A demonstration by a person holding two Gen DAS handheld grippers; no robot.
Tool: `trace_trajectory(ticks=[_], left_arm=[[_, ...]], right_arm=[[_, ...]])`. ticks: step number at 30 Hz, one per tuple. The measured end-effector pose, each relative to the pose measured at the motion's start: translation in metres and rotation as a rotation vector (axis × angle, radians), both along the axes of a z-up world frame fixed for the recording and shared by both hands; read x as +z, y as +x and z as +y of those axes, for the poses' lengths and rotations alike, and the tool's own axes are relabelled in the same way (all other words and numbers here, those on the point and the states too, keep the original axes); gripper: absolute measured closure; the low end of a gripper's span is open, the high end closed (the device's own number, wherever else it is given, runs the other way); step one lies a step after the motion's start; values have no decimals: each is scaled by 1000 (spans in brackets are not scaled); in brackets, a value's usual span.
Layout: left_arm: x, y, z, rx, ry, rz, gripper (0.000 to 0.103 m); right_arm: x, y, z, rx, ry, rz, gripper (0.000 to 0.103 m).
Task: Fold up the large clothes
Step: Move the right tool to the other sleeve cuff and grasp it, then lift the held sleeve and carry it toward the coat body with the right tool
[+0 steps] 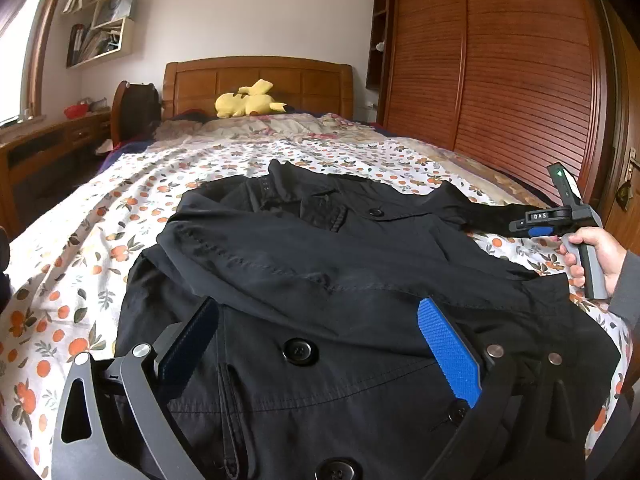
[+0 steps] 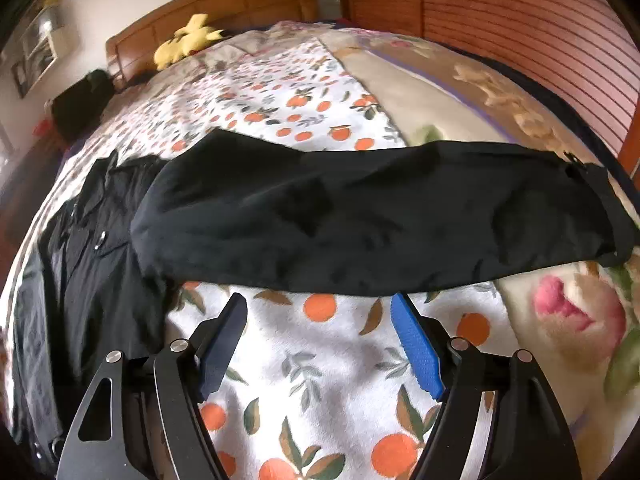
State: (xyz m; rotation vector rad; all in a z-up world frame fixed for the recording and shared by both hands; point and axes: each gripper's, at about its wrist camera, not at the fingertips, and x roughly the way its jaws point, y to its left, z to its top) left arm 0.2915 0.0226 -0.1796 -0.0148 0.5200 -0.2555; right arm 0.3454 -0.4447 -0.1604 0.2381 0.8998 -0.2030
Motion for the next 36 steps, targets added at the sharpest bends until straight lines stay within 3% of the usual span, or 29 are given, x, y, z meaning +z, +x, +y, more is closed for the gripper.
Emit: trace_trajectory(ticks=[15, 16, 19, 20, 21, 29, 36], left_arm=[[-3, 0, -1, -2, 10, -3, 3], [-3, 0, -1, -3, 10, -2, 3], [-3, 0, -1, -3, 11, 0, 3], [-2, 0, -1, -3, 11, 0, 3], [-2, 0, -2, -3, 11, -1, 3], [-3, 0, -1, -4, 11, -3, 3], [-3, -2, -1, -5, 13, -5, 3]], right_arm=[[-11, 11, -44, -163, 152, 1, 33], [-11, 13, -45, -169, 148, 0, 36], [-8, 19, -49, -198, 96, 10, 64], [-8, 20, -50, -200, 84, 12, 87], [-5, 21, -52, -200, 73, 5, 96], [54, 17, -21, -97, -45, -189, 100], [111, 9, 61, 130, -109, -303, 100]])
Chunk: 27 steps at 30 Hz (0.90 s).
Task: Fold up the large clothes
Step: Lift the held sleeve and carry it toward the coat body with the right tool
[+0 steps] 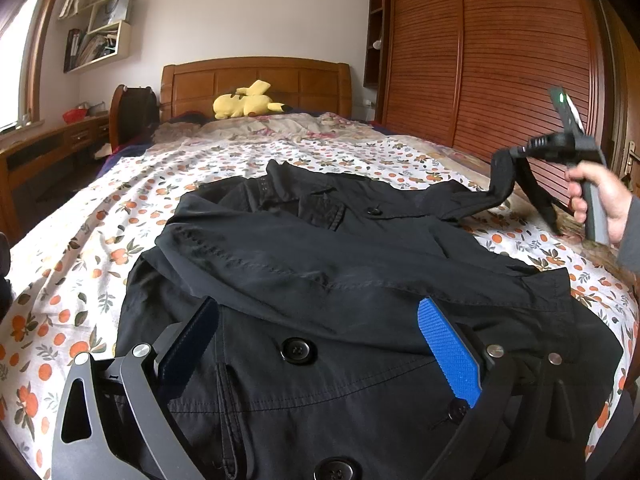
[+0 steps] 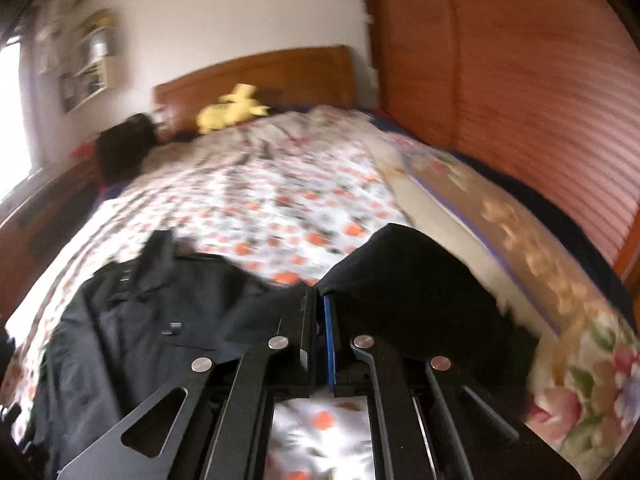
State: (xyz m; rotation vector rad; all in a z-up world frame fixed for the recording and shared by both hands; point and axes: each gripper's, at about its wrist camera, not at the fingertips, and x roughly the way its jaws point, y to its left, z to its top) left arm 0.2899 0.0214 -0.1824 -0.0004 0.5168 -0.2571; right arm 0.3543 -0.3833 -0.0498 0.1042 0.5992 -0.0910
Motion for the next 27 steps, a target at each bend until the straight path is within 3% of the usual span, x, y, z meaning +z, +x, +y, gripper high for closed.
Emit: trace_trajectory(ticks=[12, 21, 27], left_arm=[[6, -2, 2, -2, -6, -1, 3], [5, -1, 2, -3, -8, 0, 3], [6, -1, 1, -1, -9, 0, 3]], right_arm=[[23, -14, 122, 278, -67, -13, 100], [-20, -21, 193, 433, -86, 145, 100], [-48, -32, 206, 459, -71, 231, 95]])
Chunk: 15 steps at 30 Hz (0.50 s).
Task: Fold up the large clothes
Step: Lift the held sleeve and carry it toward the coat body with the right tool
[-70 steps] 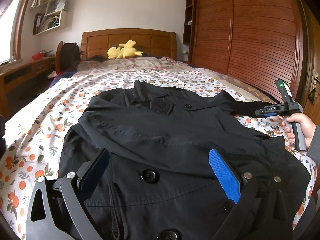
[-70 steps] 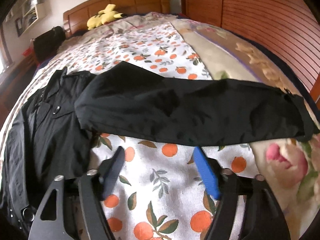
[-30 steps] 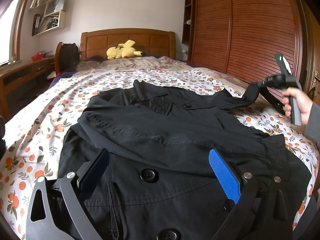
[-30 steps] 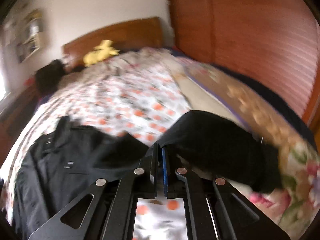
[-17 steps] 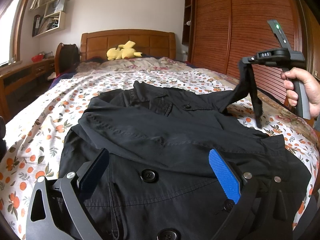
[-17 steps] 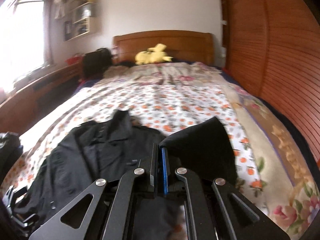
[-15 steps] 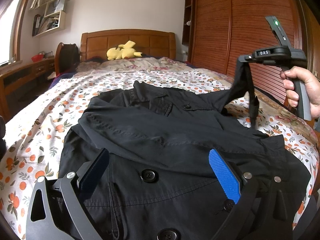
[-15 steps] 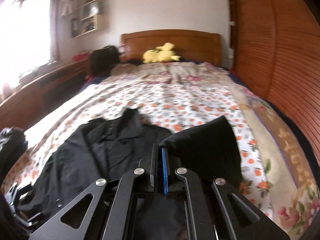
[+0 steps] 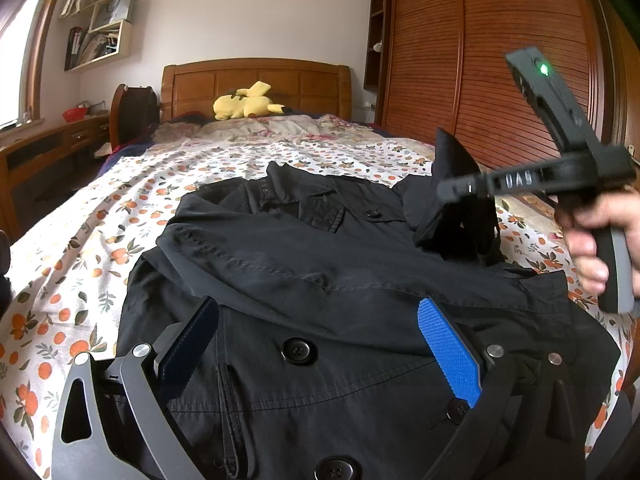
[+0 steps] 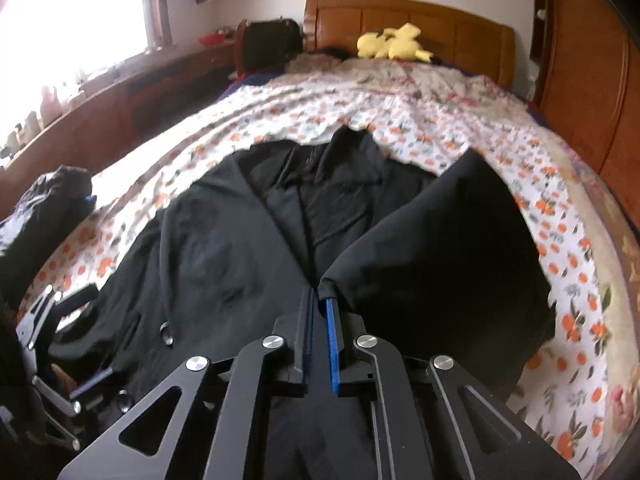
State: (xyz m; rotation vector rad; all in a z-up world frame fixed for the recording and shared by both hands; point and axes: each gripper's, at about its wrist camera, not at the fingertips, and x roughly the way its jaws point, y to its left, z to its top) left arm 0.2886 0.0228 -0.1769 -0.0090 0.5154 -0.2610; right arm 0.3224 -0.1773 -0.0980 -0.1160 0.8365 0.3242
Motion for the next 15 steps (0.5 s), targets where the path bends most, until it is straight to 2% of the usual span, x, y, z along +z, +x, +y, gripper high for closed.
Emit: trace_trajectory(ticks=[1, 3, 6, 13, 15], left_arm=[[0, 0, 0, 0, 0, -1, 3], [1, -1, 0, 0, 0, -5, 3], [3, -2, 1, -2, -1, -10, 3], [5, -6, 1, -5, 3, -18, 3], [6, -9, 1, -7, 5, -20, 3]], right_arm=[[-2, -3, 0, 0, 4, 8, 93], [-2, -11, 0, 1, 13, 16, 78], [4, -24, -1, 9, 15, 6, 72], [42, -35, -14, -13, 14, -74, 71], [53, -36, -19, -33, -5, -110, 60]])
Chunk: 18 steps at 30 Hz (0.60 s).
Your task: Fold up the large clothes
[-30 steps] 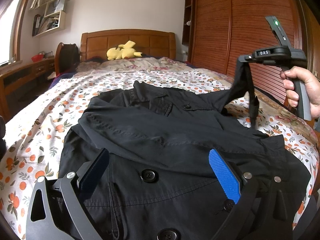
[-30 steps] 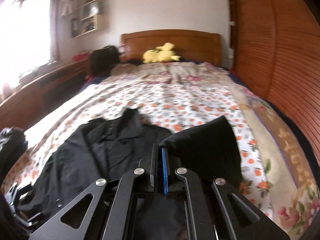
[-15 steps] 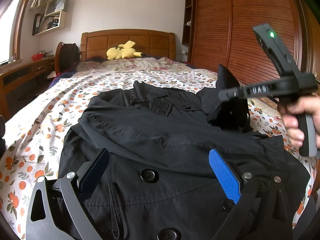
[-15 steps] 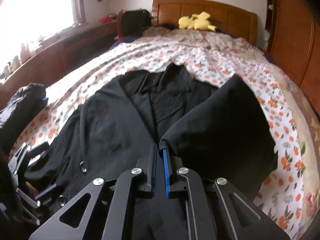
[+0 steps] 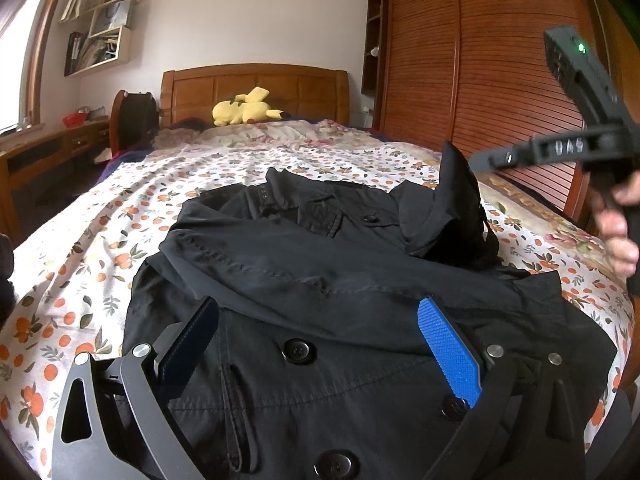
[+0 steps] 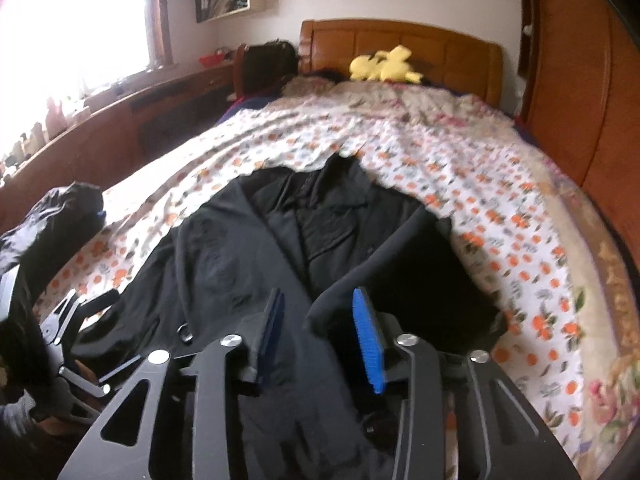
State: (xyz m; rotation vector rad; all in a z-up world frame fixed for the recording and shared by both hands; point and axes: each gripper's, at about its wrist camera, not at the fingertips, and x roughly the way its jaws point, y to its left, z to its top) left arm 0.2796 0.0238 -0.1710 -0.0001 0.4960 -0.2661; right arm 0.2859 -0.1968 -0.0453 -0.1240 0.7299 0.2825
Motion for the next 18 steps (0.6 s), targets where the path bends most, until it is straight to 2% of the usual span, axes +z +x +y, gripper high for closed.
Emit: trace_trajectory(ticks=[2, 7, 12, 18], left_arm=[[2, -3, 0, -2, 0, -4, 3], [7, -11, 1, -11, 6, -20, 3], [12, -19, 6, -17, 3, -27, 3], [14, -23, 11, -14, 0, -35, 3]], right_arm=[[5, 1, -7, -32, -17, -27, 50], [-4, 12, -39, -129, -50, -17, 49], [-40, 31, -79, -250, -63, 65, 46], [-85, 57, -117, -353, -23, 186, 43]])
